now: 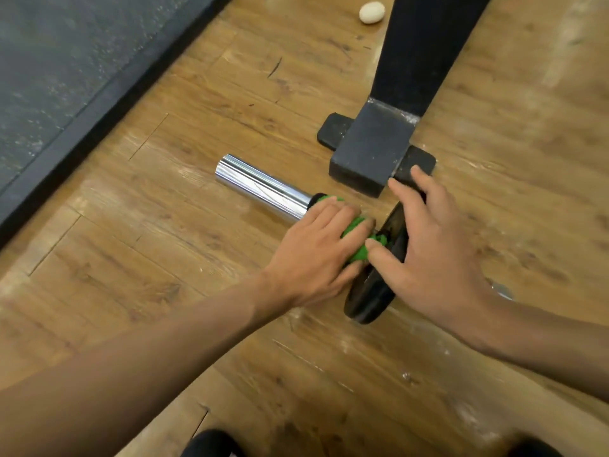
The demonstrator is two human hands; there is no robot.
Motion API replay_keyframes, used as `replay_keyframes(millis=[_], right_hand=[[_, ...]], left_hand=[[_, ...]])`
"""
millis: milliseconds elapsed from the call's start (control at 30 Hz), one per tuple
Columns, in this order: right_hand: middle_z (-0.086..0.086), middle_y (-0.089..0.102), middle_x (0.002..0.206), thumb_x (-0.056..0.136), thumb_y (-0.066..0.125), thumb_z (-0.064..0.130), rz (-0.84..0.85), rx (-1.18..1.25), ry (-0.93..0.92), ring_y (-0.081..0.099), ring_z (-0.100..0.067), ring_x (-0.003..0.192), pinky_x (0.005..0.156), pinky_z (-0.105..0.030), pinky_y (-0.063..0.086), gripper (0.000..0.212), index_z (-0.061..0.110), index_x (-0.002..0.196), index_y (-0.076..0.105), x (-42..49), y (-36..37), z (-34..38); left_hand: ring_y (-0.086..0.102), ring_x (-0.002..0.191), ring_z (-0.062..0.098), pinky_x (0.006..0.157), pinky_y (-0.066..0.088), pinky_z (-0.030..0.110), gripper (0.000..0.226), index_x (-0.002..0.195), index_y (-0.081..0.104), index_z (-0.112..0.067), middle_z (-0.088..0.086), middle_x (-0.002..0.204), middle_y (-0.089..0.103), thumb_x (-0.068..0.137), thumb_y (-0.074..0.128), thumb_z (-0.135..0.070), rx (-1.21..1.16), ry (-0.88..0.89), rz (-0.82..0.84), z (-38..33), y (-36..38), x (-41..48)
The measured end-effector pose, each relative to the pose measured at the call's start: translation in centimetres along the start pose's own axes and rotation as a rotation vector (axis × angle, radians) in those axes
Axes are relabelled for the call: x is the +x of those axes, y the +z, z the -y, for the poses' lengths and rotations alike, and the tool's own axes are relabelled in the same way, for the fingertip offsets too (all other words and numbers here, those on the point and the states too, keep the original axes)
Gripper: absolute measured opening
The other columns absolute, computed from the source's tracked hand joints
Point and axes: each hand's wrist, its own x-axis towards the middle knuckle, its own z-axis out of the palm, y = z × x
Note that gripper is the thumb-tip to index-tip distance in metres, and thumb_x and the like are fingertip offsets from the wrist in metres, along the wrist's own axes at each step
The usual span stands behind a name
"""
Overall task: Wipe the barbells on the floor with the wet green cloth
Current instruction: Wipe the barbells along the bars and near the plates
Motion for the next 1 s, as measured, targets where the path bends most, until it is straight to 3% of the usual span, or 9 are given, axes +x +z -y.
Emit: replay_keyframes(millis=[167,267,433,500,567,667,733,900,1000], right_hand=[[-0.005,0.015,0.172,0.091,0.05,0.049,0.027,0.004,0.072,0.006,-0.018,0.159,0.12,-0.023,0.001,0.086,0.013,0.164,0.023,1.2,-0.9,-0.1],[-0.009,0.022,0.169,0.087,0.041,0.051,0.017,-0.005,0.078,0.011,-0.021,0.158,0.12,-0.026,0.006,0.088,0.009,0.163,0.025,0.8,-0.5,0.1],[-0.015,0.038,0.155,0.084,0.046,0.046,-0.084,0.075,-0.037,0.028,-0.025,0.149,0.121,-0.034,0.023,0.086,0.0,0.156,0.038,-0.7,0.7,-0.2],[-0.013,0.037,0.155,0.087,0.051,0.047,-0.063,0.077,-0.084,0.028,-0.025,0.151,0.126,-0.043,0.023,0.085,0.0,0.157,0.036,-1.5,0.9,-0.3],[-0.011,0.039,0.155,0.09,0.054,0.054,-0.049,0.016,-0.14,0.028,-0.024,0.152,0.129,-0.051,0.015,0.086,0.003,0.157,0.036,-2.3,0.9,-0.5],[-0.011,0.041,0.156,0.091,0.053,0.064,-0.044,-0.04,-0.175,0.031,-0.025,0.152,0.13,-0.041,-0.002,0.087,0.004,0.155,0.042,-2.1,0.0,-0.6],[-0.013,0.041,0.158,0.093,0.05,0.063,-0.048,-0.044,-0.192,0.031,-0.026,0.153,0.13,-0.04,-0.003,0.087,0.002,0.154,0.043,-1.0,-0.6,-0.4],[-0.014,0.045,0.158,0.089,0.054,0.052,0.05,-0.108,-0.355,0.034,-0.027,0.152,0.131,-0.044,0.005,0.083,0.001,0.154,0.043,-1.9,0.7,1.5],[-0.018,0.05,0.153,0.091,0.059,0.052,0.077,-0.144,-0.509,0.045,-0.031,0.145,0.129,-0.045,0.018,0.081,-0.002,0.15,0.048,-4.6,1.5,2.0]], left_hand=[[0.057,0.091,0.029,0.087,0.043,0.045,0.046,0.107,0.062,-0.014,0.008,0.097,0.061,0.098,0.043,-0.055,0.042,-0.184,0.0,3.4,-1.1,1.7],[0.056,0.089,0.029,0.088,0.04,0.044,0.044,0.1,0.062,-0.014,0.008,0.094,0.062,0.095,0.044,-0.054,0.06,-0.295,-0.033,2.8,-1.0,2.1],[0.051,0.094,0.026,0.092,0.041,0.046,0.052,0.111,0.064,-0.012,0.007,0.105,0.059,0.104,0.026,-0.047,-0.134,-0.064,0.024,-1.0,-0.2,1.4],[0.051,0.087,0.024,0.085,0.043,0.044,0.051,0.107,0.061,-0.014,0.005,0.097,0.058,0.104,0.026,-0.05,-0.114,-0.02,0.09,0.2,-0.9,1.6],[0.052,0.074,0.024,0.076,0.046,0.043,0.043,0.093,0.057,-0.018,0.002,0.083,0.056,0.1,0.031,-0.051,-0.082,-0.1,0.113,1.2,-1.4,2.0],[0.056,0.071,0.027,0.07,0.043,0.043,0.042,0.086,0.057,-0.018,0.002,0.077,0.058,0.096,0.034,-0.052,-0.022,-0.177,0.084,0.6,-1.2,1.5],[0.056,0.073,0.029,0.069,0.04,0.042,0.043,0.089,0.059,-0.018,0.004,0.08,0.059,0.098,0.035,-0.053,-0.01,-0.153,0.038,0.1,-1.0,0.2],[0.051,0.071,0.03,0.07,0.039,0.042,0.057,0.093,0.059,-0.015,0.008,0.083,0.058,0.104,0.024,-0.058,-0.067,-0.099,0.064,-0.4,-1.5,-2.6],[0.05,0.065,0.031,0.065,0.04,0.04,0.039,0.089,0.06,-0.012,0.009,0.078,0.057,0.096,0.043,-0.047,-0.064,-0.071,0.019,-0.8,-1.5,-4.5]])
